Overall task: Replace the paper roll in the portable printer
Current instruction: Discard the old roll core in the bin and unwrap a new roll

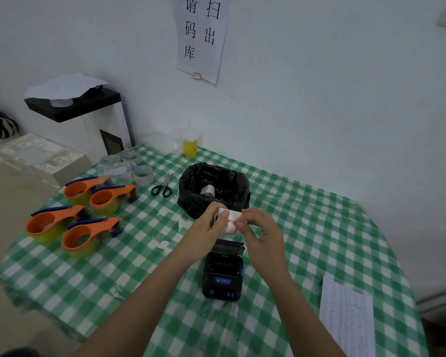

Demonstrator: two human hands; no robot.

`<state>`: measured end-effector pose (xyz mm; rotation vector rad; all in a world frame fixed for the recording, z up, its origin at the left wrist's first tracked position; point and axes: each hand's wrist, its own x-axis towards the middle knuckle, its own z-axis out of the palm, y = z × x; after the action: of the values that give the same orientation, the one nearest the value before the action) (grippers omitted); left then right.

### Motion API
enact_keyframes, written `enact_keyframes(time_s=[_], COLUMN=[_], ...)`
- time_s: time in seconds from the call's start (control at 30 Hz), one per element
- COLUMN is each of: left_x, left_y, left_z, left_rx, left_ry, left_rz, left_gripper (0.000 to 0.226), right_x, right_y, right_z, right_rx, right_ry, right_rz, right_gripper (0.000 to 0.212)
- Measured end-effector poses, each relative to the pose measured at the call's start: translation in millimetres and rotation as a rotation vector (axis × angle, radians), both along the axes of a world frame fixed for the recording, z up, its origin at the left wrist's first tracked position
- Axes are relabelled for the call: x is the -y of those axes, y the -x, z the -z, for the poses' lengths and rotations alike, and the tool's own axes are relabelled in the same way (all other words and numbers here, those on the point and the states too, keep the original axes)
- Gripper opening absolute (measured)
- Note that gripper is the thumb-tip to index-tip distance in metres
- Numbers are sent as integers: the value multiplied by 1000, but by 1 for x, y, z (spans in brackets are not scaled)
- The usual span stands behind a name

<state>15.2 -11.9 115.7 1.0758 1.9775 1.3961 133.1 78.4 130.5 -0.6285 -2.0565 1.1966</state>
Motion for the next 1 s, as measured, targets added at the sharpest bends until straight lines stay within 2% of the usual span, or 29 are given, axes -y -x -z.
enact_keyframes(time_s=[0.37, 0.53, 0.7, 0.87, 1.0], left_x=[-3, -6, -17, -29, -38], left_y=[13, 35, 57, 81, 100], left_z=[18, 32, 45, 59, 70], left_rx=[78, 127, 175, 195, 201], left_ry=[54, 72, 103, 138, 163], left_rz=[-68, -142, -176, -211, -211], left_gripper=[26, 26, 25, 35, 36], right_x=[-4, -19, -58, -111, -143], right_y=[5, 17, 65, 138, 185], right_z=[23, 27, 33, 59, 76], right_rx=[-2, -19, 85, 333, 484], right_ry=[114, 185, 347, 120, -43], right_rz=[-32, 69, 187, 169, 83], right_gripper=[16, 29, 12, 17, 8])
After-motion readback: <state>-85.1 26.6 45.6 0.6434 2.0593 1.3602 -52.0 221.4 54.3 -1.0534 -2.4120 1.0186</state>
